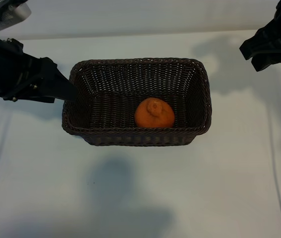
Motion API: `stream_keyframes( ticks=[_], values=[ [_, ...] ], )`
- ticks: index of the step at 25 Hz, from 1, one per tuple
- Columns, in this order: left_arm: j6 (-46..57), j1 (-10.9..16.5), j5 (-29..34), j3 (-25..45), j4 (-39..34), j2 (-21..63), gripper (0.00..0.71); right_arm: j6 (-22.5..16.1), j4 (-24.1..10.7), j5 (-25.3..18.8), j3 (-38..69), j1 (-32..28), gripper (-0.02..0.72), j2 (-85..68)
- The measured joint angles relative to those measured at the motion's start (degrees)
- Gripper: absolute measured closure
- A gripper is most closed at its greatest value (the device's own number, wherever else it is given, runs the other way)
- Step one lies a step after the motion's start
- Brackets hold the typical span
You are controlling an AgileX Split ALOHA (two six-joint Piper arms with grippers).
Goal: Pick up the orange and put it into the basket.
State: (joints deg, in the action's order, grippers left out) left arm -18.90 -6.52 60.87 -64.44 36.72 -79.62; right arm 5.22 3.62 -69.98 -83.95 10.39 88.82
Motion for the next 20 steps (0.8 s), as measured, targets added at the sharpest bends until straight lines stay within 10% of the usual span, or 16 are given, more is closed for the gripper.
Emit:
stream_keyframes(
  ticks=[20],
  values=[
    [0.0, 0.0, 1.0, -0.1, 0.1, 0.2, 0.141, 0.0, 0.3, 0.0, 0.0, 0.0, 0.268, 0.0]
  ],
)
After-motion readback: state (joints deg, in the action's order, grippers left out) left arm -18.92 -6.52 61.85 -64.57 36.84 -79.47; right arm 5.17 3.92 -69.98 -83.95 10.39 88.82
